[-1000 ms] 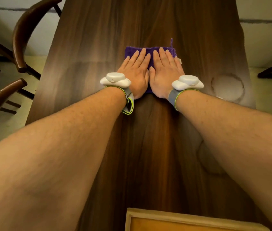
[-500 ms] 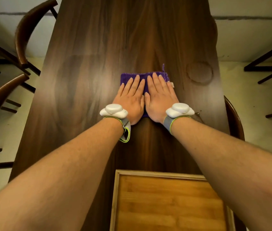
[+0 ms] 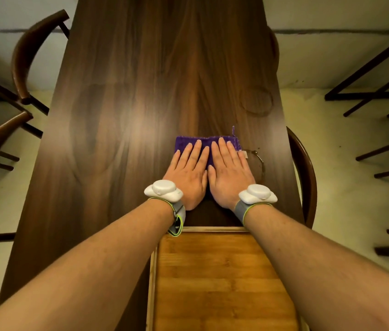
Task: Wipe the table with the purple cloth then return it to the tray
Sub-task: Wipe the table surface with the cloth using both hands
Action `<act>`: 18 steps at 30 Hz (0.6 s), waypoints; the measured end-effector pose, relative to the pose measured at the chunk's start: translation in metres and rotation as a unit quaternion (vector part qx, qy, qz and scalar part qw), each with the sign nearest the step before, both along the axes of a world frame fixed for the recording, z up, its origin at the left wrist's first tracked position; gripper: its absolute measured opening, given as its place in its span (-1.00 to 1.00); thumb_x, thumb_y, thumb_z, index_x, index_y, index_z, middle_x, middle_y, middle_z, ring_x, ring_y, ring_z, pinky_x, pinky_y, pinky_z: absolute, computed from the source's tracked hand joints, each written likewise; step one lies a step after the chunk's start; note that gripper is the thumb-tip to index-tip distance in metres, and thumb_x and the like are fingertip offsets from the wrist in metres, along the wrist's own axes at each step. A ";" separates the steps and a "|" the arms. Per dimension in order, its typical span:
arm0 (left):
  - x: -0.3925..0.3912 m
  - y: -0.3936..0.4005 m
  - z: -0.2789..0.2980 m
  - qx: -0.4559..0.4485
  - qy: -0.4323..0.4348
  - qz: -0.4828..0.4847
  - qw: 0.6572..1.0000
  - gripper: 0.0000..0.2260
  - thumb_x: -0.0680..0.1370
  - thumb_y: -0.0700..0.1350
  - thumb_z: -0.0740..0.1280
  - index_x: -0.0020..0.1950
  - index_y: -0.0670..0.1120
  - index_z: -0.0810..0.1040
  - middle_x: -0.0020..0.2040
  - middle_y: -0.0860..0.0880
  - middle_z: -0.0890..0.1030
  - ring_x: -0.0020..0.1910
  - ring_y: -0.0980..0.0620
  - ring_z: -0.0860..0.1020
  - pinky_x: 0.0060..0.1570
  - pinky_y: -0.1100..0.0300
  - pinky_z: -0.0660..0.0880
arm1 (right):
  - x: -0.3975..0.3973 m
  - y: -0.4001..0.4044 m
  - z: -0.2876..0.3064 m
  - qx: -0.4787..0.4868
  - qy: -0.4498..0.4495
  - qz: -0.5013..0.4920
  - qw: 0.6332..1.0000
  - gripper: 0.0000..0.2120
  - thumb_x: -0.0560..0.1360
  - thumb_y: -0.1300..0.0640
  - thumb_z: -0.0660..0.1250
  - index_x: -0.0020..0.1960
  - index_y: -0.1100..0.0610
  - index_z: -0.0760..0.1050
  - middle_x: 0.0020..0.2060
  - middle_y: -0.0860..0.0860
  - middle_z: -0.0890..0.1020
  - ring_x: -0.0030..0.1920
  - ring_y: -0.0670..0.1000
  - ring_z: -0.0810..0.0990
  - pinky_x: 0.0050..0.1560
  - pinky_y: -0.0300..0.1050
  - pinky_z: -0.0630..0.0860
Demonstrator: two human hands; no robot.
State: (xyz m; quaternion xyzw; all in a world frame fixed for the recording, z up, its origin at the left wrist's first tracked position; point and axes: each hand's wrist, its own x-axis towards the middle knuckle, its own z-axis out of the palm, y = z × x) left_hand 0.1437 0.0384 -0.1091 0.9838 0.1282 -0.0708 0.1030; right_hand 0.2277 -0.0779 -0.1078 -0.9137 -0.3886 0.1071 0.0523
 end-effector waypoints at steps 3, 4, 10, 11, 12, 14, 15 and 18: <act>-0.003 -0.011 0.000 -0.002 0.005 -0.006 1.000 -0.48 0.61 0.07 -0.15 0.55 -0.02 -0.14 0.58 -0.06 -0.10 0.53 -0.06 -0.13 0.45 0.01 -0.22 | -0.004 -0.014 0.000 -0.001 0.004 -0.004 1.000 -0.43 0.59 -0.07 -0.15 0.56 0.06 -0.08 0.57 0.03 0.02 0.54 0.03 -0.06 0.45 -0.04 -0.23; -0.004 -0.015 0.001 0.000 0.008 -0.010 1.000 -0.48 0.60 0.07 -0.16 0.55 -0.02 -0.15 0.58 -0.06 -0.11 0.53 -0.06 -0.13 0.45 0.00 -0.21 | -0.005 -0.018 0.000 -0.001 0.005 -0.005 1.000 -0.43 0.59 -0.07 -0.14 0.56 0.06 -0.08 0.57 0.04 0.03 0.54 0.03 -0.06 0.45 -0.04 -0.23; -0.002 -0.045 0.004 -0.013 0.006 -0.037 0.999 -0.48 0.61 0.07 -0.16 0.55 -0.03 -0.16 0.58 -0.06 -0.12 0.53 -0.06 -0.15 0.47 -0.02 -0.20 | -0.008 -0.051 0.006 -0.010 0.016 -0.031 0.999 -0.44 0.60 -0.07 -0.12 0.56 0.04 -0.12 0.57 0.02 -0.01 0.54 0.01 -0.10 0.46 -0.05 -0.23; -0.001 -0.048 0.005 -0.013 0.004 -0.040 0.999 -0.48 0.62 0.06 -0.14 0.55 -0.03 -0.16 0.57 -0.06 -0.12 0.53 -0.06 -0.15 0.47 -0.02 -0.21 | -0.007 -0.055 0.007 -0.011 0.019 -0.033 0.999 -0.44 0.60 -0.06 -0.11 0.56 0.04 -0.12 0.57 0.01 -0.02 0.54 0.01 -0.10 0.46 -0.05 -0.24; 0.000 -0.052 0.005 -0.014 0.003 -0.044 0.999 -0.49 0.62 0.06 -0.13 0.55 -0.03 -0.16 0.57 -0.06 -0.12 0.53 -0.06 -0.15 0.48 -0.02 -0.20 | -0.007 -0.059 0.008 -0.011 0.022 -0.037 0.999 -0.44 0.61 -0.06 -0.10 0.56 0.04 -0.13 0.57 0.01 -0.03 0.54 0.00 -0.11 0.46 -0.06 -0.25; 0.004 -0.060 0.006 -0.016 0.000 -0.053 0.998 -0.49 0.62 0.06 -0.13 0.55 -0.03 -0.15 0.57 -0.06 -0.12 0.53 -0.06 -0.15 0.48 -0.02 -0.21 | -0.005 -0.069 0.010 -0.012 0.026 -0.049 0.998 -0.44 0.61 -0.05 -0.09 0.56 0.04 -0.13 0.57 0.01 -0.04 0.54 0.00 -0.12 0.45 -0.07 -0.26; 0.005 -0.064 0.007 -0.017 -0.001 -0.056 0.998 -0.49 0.62 0.06 -0.14 0.55 -0.03 -0.15 0.58 -0.06 -0.11 0.53 -0.06 -0.15 0.48 -0.01 -0.21 | -0.004 -0.073 0.012 -0.013 0.029 -0.054 0.998 -0.44 0.62 -0.05 -0.09 0.56 0.04 -0.13 0.57 0.01 -0.04 0.54 0.00 -0.13 0.45 -0.06 -0.26; 0.009 -0.074 0.007 -0.018 -0.006 -0.056 0.998 -0.48 0.60 0.07 -0.18 0.55 -0.04 -0.12 0.58 -0.07 -0.09 0.53 -0.06 -0.13 0.46 0.01 -0.23 | 0.000 -0.080 0.014 -0.015 0.040 -0.062 0.997 -0.44 0.62 -0.04 -0.09 0.56 0.04 -0.15 0.57 0.00 -0.06 0.54 -0.01 -0.15 0.46 -0.06 -0.27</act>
